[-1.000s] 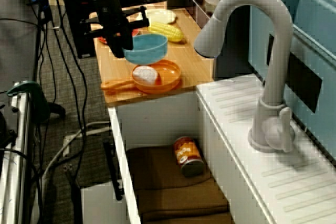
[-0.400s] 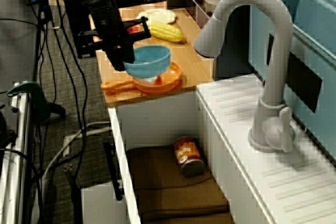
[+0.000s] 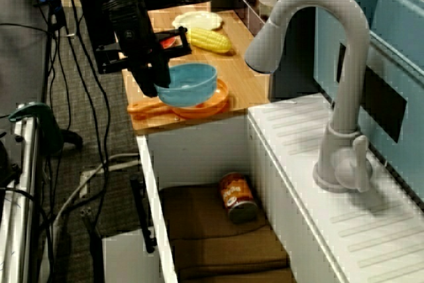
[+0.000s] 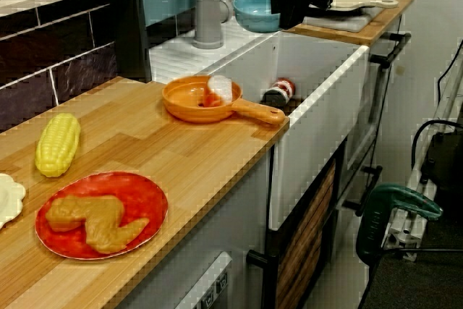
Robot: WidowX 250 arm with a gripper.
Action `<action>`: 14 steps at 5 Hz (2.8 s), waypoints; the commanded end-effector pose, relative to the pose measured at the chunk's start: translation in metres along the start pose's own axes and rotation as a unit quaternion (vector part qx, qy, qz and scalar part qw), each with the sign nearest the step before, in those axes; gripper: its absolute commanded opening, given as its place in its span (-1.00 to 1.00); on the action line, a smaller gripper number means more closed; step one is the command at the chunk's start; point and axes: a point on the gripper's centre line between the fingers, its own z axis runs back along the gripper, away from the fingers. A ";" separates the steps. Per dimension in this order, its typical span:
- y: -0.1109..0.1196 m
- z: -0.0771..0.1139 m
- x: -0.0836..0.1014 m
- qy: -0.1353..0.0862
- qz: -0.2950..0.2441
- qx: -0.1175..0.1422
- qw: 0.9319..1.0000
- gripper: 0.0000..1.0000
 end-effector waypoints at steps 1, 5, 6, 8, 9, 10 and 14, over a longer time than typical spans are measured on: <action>0.019 0.004 -0.005 0.020 0.035 0.021 0.999 1.00; 0.017 0.011 -0.054 0.055 0.173 0.055 0.982 1.00; 0.014 -0.002 -0.068 0.084 0.253 0.080 0.960 1.00; 0.026 -0.013 -0.084 0.116 0.293 0.079 0.946 1.00; 0.033 -0.008 -0.100 0.135 0.297 0.071 0.943 1.00; 0.039 -0.006 -0.118 0.146 0.288 0.030 0.946 1.00; 0.023 0.002 -0.175 0.152 0.234 0.040 0.959 1.00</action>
